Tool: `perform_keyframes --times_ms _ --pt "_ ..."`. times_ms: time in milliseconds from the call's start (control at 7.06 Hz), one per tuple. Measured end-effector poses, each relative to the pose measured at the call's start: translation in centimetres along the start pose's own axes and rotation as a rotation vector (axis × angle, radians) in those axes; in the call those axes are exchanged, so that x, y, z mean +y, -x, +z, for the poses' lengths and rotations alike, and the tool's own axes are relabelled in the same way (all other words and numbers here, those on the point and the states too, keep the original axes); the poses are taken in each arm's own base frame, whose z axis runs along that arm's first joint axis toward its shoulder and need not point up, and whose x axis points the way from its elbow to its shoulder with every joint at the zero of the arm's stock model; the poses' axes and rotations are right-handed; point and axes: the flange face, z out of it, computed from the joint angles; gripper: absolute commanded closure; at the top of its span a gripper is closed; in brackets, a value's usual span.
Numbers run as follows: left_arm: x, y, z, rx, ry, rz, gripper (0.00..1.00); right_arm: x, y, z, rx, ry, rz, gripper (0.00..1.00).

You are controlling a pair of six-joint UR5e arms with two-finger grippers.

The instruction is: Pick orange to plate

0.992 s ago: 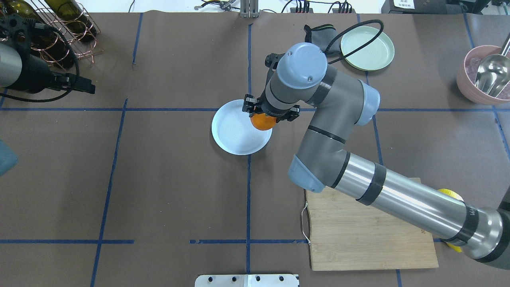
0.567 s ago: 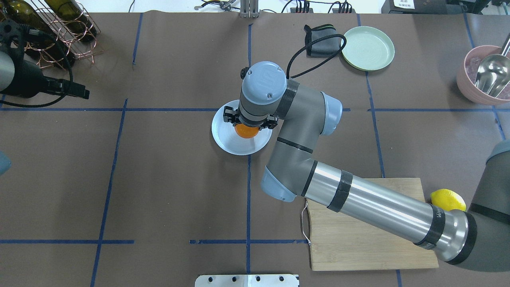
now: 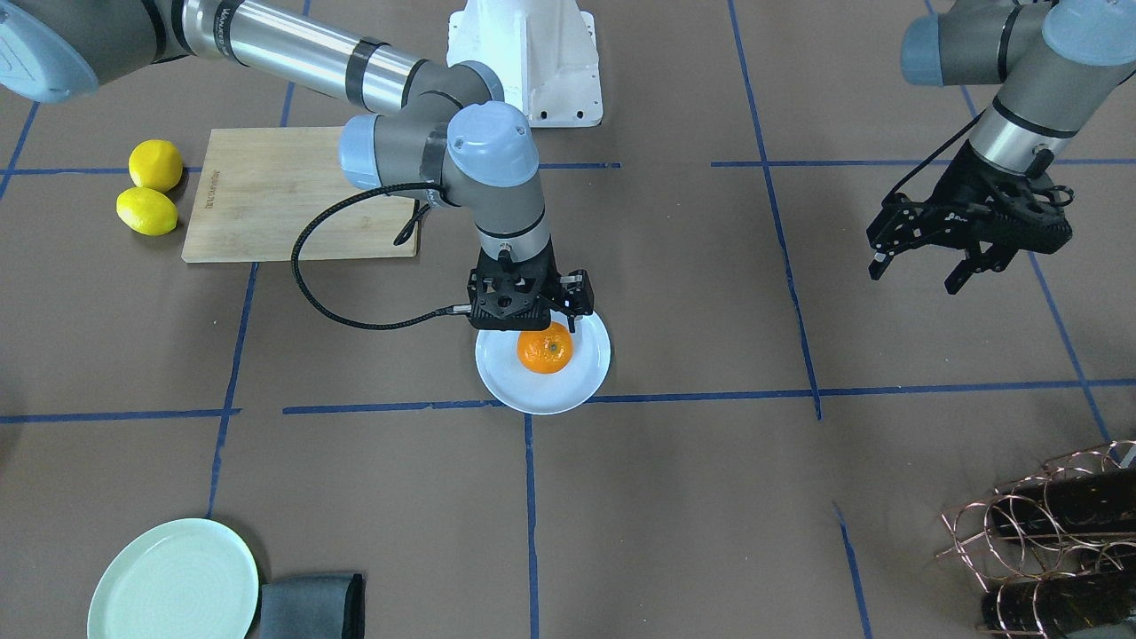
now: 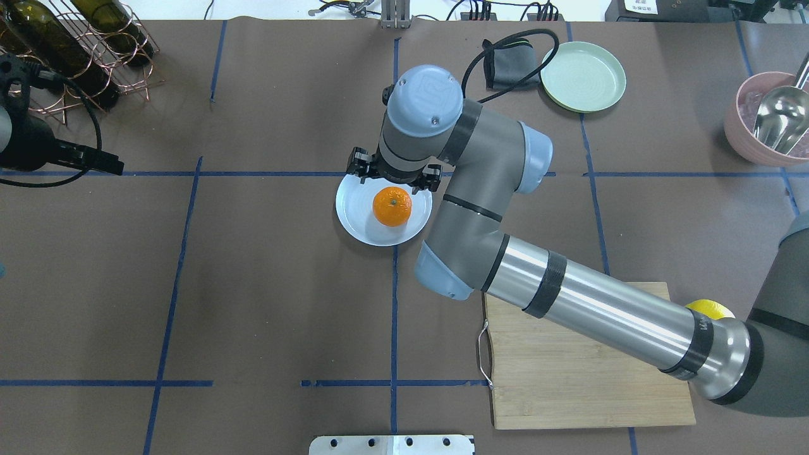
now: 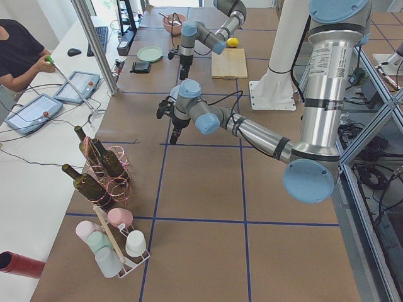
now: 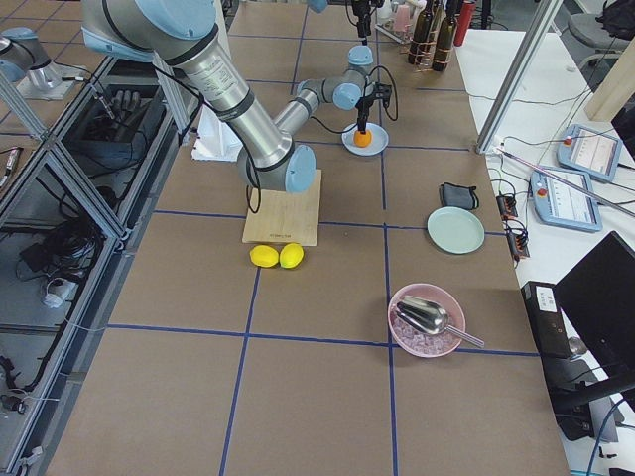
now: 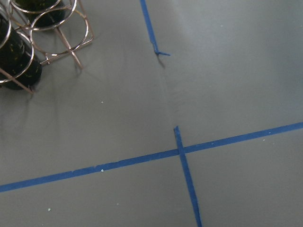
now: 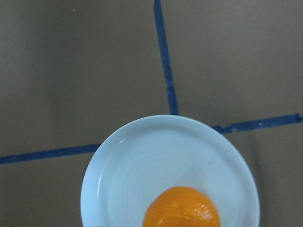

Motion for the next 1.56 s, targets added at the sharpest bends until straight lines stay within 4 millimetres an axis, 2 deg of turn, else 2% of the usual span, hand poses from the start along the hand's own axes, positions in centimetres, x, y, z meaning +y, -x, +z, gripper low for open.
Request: perform_keyframes --times_ms 142,283,425,708,992,1275,1417,1558 --pt "0.4 1.6 -0.1 -0.018 0.008 0.002 0.0 -2.1 -3.8 -1.9 0.032 0.008 -0.04 0.0" --pt "0.4 3.8 -0.9 -0.03 0.012 0.001 0.0 -4.0 -9.3 -3.6 0.079 0.011 -0.118 0.0" --pt "0.3 6.5 -1.9 -0.032 0.031 0.03 0.0 -6.1 -15.7 -5.7 0.125 0.014 -0.201 0.0" --pt "-0.1 13.9 -4.1 -0.063 0.072 0.141 0.0 -9.8 -27.5 -9.6 0.162 0.055 -0.305 0.0" --pt "0.2 20.6 -6.8 -0.086 0.12 0.186 0.0 -11.2 -38.7 -12.5 0.157 0.106 -0.35 0.0" --pt "1.4 26.0 -8.3 -0.1 0.187 0.216 0.0 -11.6 -50.6 -16.1 0.106 0.151 -0.372 0.0" --pt "2.0 28.0 -9.1 -0.105 0.211 0.2 0.0 -11.2 -55.7 -17.4 0.095 0.157 -0.373 0.0" --pt "2.5 29.3 -9.8 -0.11 0.227 0.17 0.0 -10.8 -59.9 -18.6 0.086 0.156 -0.349 0.0"
